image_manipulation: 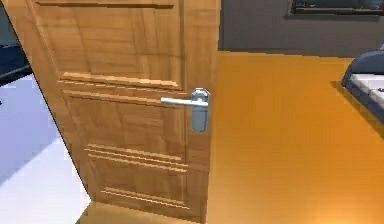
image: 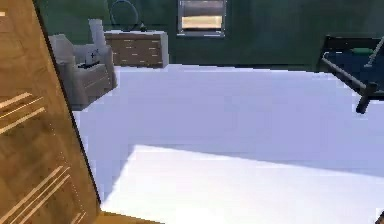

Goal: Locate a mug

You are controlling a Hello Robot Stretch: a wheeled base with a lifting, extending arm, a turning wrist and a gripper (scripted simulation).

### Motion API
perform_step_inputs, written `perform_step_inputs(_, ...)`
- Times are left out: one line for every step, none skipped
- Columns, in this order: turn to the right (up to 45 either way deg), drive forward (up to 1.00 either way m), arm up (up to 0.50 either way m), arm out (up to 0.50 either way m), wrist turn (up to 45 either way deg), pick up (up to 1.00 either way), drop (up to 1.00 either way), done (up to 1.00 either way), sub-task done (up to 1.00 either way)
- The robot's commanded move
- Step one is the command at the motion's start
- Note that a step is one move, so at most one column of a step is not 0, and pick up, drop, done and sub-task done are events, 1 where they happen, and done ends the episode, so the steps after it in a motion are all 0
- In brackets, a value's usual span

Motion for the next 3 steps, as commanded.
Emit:
perform_step_inputs(0.0, 0.60, 0.00, 0.00, 0.0, 0.00, 0.00, 0.00, 0.00)
perform_step_inputs(-18.0, 0.00, 0.00, 0.00, 0.0, 0.00, 0.00, 0.00, 0.00)
perform_step_inputs(0.0, 1.00, 0.00, 0.00, 0.0, 0.00, 0.00, 0.00, 0.00)
